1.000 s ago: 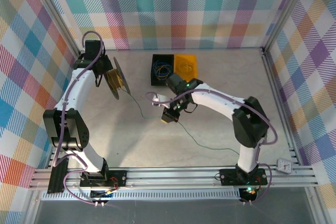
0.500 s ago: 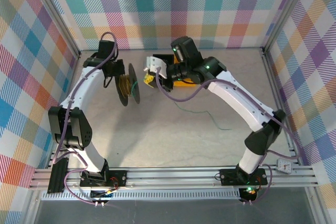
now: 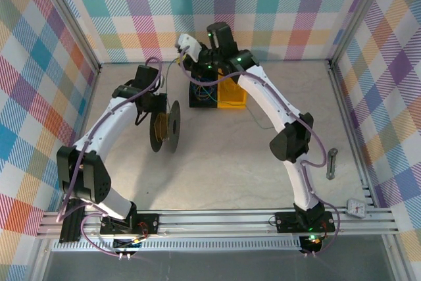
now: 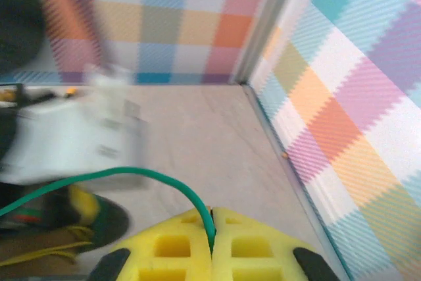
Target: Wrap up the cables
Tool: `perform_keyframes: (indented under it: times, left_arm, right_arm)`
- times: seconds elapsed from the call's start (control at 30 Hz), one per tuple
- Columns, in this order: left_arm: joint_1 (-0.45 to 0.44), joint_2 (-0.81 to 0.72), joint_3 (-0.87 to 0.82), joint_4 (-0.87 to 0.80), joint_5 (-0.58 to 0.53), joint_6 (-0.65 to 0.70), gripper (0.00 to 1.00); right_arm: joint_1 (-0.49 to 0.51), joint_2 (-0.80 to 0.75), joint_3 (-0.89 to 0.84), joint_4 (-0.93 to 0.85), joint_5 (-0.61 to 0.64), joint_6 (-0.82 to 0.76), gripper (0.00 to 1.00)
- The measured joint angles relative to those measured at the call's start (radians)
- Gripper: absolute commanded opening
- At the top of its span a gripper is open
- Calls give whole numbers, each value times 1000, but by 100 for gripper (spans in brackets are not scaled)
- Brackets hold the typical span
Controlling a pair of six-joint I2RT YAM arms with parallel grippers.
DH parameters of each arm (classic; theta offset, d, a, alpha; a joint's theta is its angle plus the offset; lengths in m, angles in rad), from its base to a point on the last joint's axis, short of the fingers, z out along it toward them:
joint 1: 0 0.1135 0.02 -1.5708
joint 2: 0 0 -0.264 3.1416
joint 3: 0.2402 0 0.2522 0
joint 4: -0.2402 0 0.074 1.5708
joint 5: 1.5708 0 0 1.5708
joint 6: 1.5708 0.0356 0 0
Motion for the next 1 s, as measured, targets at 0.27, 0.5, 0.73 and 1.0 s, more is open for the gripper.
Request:
perform_keyframes:
  times: [0.27, 0.5, 0.73, 1.0]
  left_arm:
    - [-1, -110, -13, 32, 140, 36, 0]
    - [10, -214, -40, 123, 415, 85, 0]
    - [162, -264, 18, 222, 541, 2, 0]
    - [203, -247, 57, 232, 326, -166, 0]
  right_arm:
    - [-76, 181, 150, -47, 26, 84, 0]
    - [-91, 229, 157, -145, 26, 120, 0]
    - [-105, 137, -100, -106, -31, 148, 0]
    - [-94, 61, -299, -21, -87, 168, 2]
